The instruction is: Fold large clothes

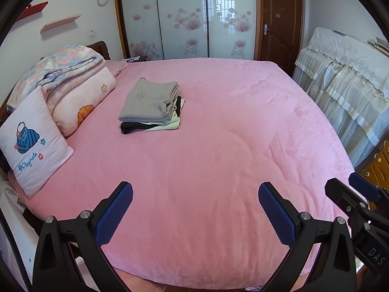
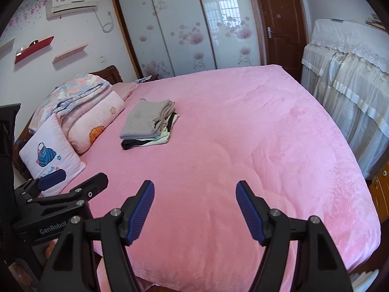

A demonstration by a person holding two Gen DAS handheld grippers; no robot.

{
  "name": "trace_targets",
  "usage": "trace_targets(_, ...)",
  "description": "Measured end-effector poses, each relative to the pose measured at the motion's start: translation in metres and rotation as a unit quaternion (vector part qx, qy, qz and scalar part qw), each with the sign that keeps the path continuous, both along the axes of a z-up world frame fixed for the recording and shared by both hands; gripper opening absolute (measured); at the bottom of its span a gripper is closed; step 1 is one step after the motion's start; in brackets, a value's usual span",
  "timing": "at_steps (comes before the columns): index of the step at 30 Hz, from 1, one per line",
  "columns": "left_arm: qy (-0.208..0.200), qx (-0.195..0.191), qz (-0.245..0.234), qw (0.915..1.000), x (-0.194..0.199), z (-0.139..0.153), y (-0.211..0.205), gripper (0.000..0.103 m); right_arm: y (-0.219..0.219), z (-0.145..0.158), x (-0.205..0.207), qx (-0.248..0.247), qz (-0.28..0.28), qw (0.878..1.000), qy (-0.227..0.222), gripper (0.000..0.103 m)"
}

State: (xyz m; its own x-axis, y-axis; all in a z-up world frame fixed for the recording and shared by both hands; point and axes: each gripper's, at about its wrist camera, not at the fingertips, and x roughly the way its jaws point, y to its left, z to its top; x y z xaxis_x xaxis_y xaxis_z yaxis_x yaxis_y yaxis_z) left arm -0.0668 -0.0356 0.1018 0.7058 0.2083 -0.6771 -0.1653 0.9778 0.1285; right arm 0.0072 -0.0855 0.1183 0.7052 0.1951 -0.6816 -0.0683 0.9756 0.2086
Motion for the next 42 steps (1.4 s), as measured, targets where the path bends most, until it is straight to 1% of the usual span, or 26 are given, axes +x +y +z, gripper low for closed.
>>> trace_targets(4,0.011,-0.012,-0.003,0.9999,0.004,-0.022,0.002,0.103,0.002,-0.015,-0.006,-0.02,-0.022,1.0,-0.007,0.07)
trace_targets(7,0.025,-0.013,-0.003,0.9996,0.008,-0.036,0.002,0.103,0.006,-0.025,-0.006,-0.029,-0.025,0.999,-0.005,0.07)
trace_targets(14,0.028,-0.005,0.0,0.9996,0.008,-0.054,-0.001,0.102,0.009,-0.052,-0.007,-0.016,-0.023,0.999,0.015,0.071)
trace_targets(18,0.034,-0.015,0.002,0.9993,0.01,-0.061,0.001,0.102,0.009,-0.058,-0.007,-0.009,-0.024,0.999,0.022,0.071)
trace_targets(30,0.047,-0.024,0.0,0.9986,0.012,-0.072,0.001,0.102,0.009,-0.067,-0.008,-0.019,-0.033,0.999,0.021,0.071)
trace_targets(42,0.037,-0.014,0.0,0.9992,0.003,-0.072,-0.001,0.102,0.008,-0.067,-0.01,-0.03,-0.035,0.999,0.017,0.073)
